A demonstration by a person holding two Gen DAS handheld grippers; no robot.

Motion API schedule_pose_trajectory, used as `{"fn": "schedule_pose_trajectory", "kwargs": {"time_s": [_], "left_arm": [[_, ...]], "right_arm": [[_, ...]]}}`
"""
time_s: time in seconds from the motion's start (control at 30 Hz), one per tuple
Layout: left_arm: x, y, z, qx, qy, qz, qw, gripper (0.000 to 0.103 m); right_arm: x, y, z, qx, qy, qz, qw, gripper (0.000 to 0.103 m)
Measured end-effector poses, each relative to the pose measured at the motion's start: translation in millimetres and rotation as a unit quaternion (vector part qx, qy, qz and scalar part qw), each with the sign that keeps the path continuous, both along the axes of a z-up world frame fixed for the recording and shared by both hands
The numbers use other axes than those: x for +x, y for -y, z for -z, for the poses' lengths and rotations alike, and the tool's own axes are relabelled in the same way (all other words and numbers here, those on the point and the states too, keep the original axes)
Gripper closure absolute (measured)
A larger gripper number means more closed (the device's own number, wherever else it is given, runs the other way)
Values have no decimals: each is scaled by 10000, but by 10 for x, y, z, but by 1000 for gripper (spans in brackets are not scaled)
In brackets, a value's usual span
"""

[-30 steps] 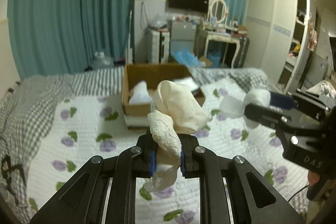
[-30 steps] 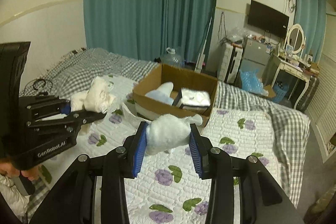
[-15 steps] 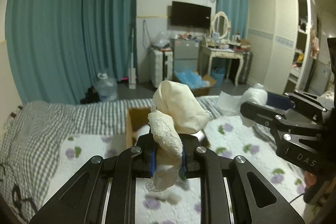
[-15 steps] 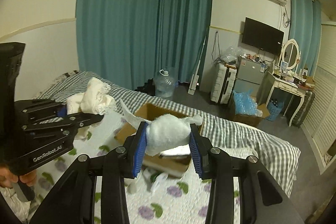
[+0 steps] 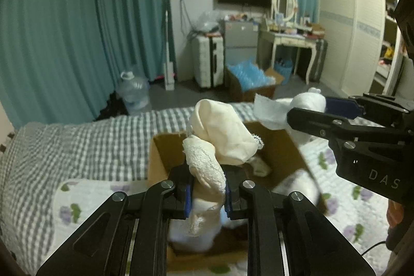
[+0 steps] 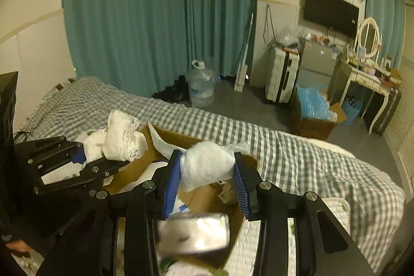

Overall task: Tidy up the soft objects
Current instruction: 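Carry both cloths into the cardboard box and open both tools, then lift both tools up and away from the box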

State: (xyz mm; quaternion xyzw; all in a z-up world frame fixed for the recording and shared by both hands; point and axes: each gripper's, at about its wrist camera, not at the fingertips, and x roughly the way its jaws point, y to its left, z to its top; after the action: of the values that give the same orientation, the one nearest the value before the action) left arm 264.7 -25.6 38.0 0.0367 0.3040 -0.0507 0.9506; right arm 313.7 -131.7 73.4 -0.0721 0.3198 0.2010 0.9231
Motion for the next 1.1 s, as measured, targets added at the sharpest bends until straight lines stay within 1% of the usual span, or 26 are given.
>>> {"fn": "schedule_pose_trajectory", "kwargs": {"time_s": [0.07, 0.2, 0.3, 0.33, 0.37, 0.4, 0.43, 0.47, 0.5, 0.53, 0.57, 0.63, 0.7, 0.77, 0.83, 0.9, 0.93, 0.97, 1.0, 1.03, 1.07, 1.1], "left_arm": [[185, -1, 158, 0, -118, -18, 9999, 85], [418, 1, 375, -6, -287, -29, 9996, 82], [489, 79, 502, 288, -232, 30, 9993, 81], [496, 104, 530, 368, -216, 44, 9991, 79], [509, 112, 565, 439, -227, 49, 9988, 70], [533, 123, 615, 487, -336, 28, 9982, 59], [557, 125, 638, 496, -453, -2, 9977, 53], [583, 116, 640, 472, -525, -51, 9975, 40], [591, 113, 621, 420, -508, -80, 9978, 29], [575, 95, 596, 346, -440, -82, 9984, 26], [544, 77, 553, 278, -339, -132, 9990, 25], [511, 36, 505, 227, -250, -256, 9991, 25], [482, 4, 467, 137, -271, -285, 9991, 24], [448, 7, 421, 154, -317, -323, 9989, 24], [352, 23, 319, 249, -283, -334, 9987, 24], [254, 9, 197, 320, -172, -287, 9989, 24], [156, 19, 84, 382, -72, -283, 9988, 24], [90, 14, 6, 400, -8, -312, 9987, 23], [-31, 7, -144, 357, 95, -342, 9987, 17], [-104, -8, -235, 299, 158, -344, 9988, 13], [-200, -32, -357, 212, 248, -356, 9988, 6], [-325, -48, -500, 127, 360, -370, 9986, 4]], "right_arm": [[212, -16, 176, 76, -175, 19, 9998, 65], [429, -8, 454, 29, -328, 16, 9995, 63], [529, -30, 625, -33, -370, 36, 9993, 63], [556, -21, 665, -21, -383, 64, 9992, 61], [595, -16, 705, 5, -417, 112, 9991, 60], [617, -15, 726, 19, -456, 117, 9989, 60], [629, -17, 748, 21, -479, 138, 9988, 57], [636, -14, 764, 6, -496, 191, 9986, 48], [644, 2, 765, -5, -487, 246, 9985, 43], [648, 13, 755, 5, -475, 276, 9985, 34], [638, 25, 740, 33, -463, 280, 9985, 29], [606, 51, 687, 21, -406, 384, 9984, 23], [557, 85, 612, 40, -334, 515, 9981, 20], [489, 164, 490, 143, -267, 627, 9976, 13], [378, 242, 318, 243, -188, 690, 9971, 7], [224, 297, 133, 263, -35, 721, 9970, 3], [137, 327, 33, 238, 36, 735, 9970, 0], [7, 359, -117, 212, 114, 720, 9971, 0], [-70, 375, -217, 211, 172, 713, 9971, 0], [-186, 403, -345, 218, 273, 715, 9968, 0], [-349, 434, -521, 214, 405, 728, 9963, 0], [-474, 457, -652, 209, 488, 730, 9959, 0]]}}
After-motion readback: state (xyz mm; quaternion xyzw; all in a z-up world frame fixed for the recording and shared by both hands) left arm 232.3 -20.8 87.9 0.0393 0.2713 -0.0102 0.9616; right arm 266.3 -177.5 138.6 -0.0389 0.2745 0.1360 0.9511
